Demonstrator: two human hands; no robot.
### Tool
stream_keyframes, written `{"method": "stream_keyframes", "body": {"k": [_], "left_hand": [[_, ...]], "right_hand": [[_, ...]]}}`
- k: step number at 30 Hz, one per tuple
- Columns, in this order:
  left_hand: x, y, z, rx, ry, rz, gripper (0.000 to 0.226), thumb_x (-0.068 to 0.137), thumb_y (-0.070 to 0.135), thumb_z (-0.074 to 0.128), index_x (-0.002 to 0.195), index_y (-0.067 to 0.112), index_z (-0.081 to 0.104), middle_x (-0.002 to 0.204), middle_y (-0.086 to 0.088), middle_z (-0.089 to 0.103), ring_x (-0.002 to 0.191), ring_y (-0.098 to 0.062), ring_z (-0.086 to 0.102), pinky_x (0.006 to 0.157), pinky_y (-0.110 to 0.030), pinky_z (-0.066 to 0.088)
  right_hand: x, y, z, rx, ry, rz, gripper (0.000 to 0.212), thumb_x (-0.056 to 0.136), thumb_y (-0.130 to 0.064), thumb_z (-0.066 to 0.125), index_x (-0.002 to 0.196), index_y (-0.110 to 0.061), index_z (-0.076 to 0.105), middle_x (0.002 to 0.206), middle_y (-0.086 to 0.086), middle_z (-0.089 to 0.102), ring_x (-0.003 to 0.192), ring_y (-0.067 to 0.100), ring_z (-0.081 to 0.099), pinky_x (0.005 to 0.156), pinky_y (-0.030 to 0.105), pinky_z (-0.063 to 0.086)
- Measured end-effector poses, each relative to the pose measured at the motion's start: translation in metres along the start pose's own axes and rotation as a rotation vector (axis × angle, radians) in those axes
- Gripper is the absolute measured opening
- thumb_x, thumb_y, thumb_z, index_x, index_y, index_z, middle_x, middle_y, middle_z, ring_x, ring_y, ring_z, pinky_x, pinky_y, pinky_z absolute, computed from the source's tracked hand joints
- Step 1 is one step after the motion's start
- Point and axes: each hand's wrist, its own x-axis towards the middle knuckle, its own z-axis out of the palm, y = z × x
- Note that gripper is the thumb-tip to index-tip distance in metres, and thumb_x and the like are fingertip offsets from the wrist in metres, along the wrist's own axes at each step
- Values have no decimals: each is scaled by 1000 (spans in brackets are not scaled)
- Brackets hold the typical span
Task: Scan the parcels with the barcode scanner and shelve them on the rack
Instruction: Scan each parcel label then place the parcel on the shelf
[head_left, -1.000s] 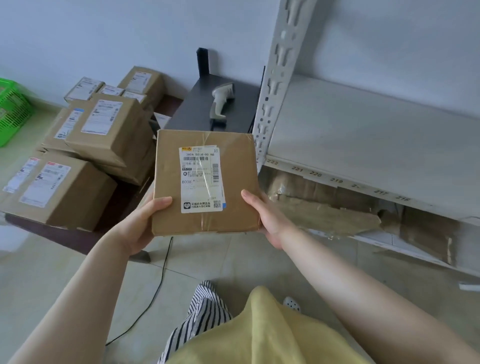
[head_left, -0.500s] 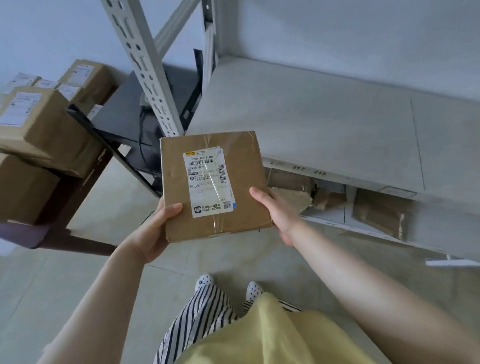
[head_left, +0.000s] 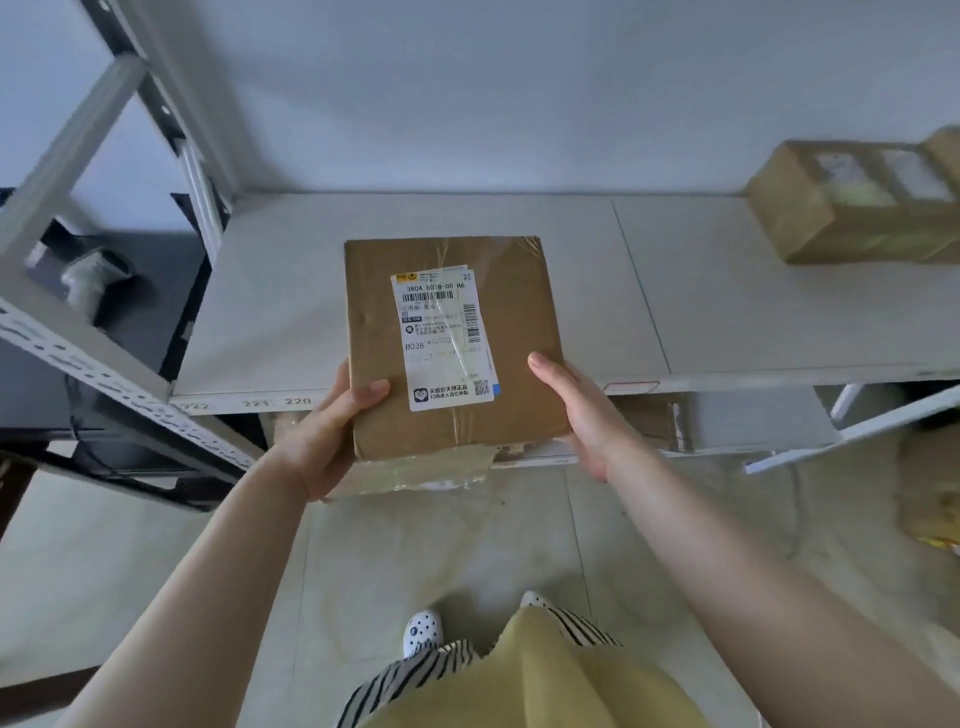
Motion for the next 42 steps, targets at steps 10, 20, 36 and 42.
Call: {"method": "stream_keyframes", "body": {"k": [10, 20, 36, 42], "left_hand": [[140, 30, 168, 63, -53, -50, 93, 57, 62, 77, 140, 36, 44, 132, -4, 63, 111, -28, 65, 66, -41, 56], [257, 32, 337, -77, 26, -225, 102, 53, 59, 80, 143, 22, 51, 138, -15, 61, 98, -31, 65, 44, -30, 51], [335, 59, 437, -2, 343, -147, 81, 86, 21, 80, 151, 24, 31, 109, 5, 60, 84, -15, 61, 73, -40, 54], [356, 56, 453, -51, 335, -133, 81, 84, 25, 82, 151, 22, 37, 125, 0, 61, 104, -21, 63, 101, -43, 52]], "right_hand": [[46, -74, -173, 96, 100, 31, 111, 59, -75, 78, 152, -30, 38, 162, -3, 29, 150, 25, 25, 118, 58, 27], [104, -126, -357, 141, 87, 217, 92, 57, -65, 87, 138, -42, 51, 162, -4, 28, 147, 37, 27, 79, 71, 51], [156, -145, -396, 454, 380, 99, 67, 84, -44, 77, 139, -18, 48, 149, 1, 45, 141, 28, 38, 114, 47, 38], [171, -156, -394, 633, 356, 118, 73, 84, -47, 76, 144, -19, 44, 146, 6, 48, 139, 31, 41, 115, 52, 37]]}}
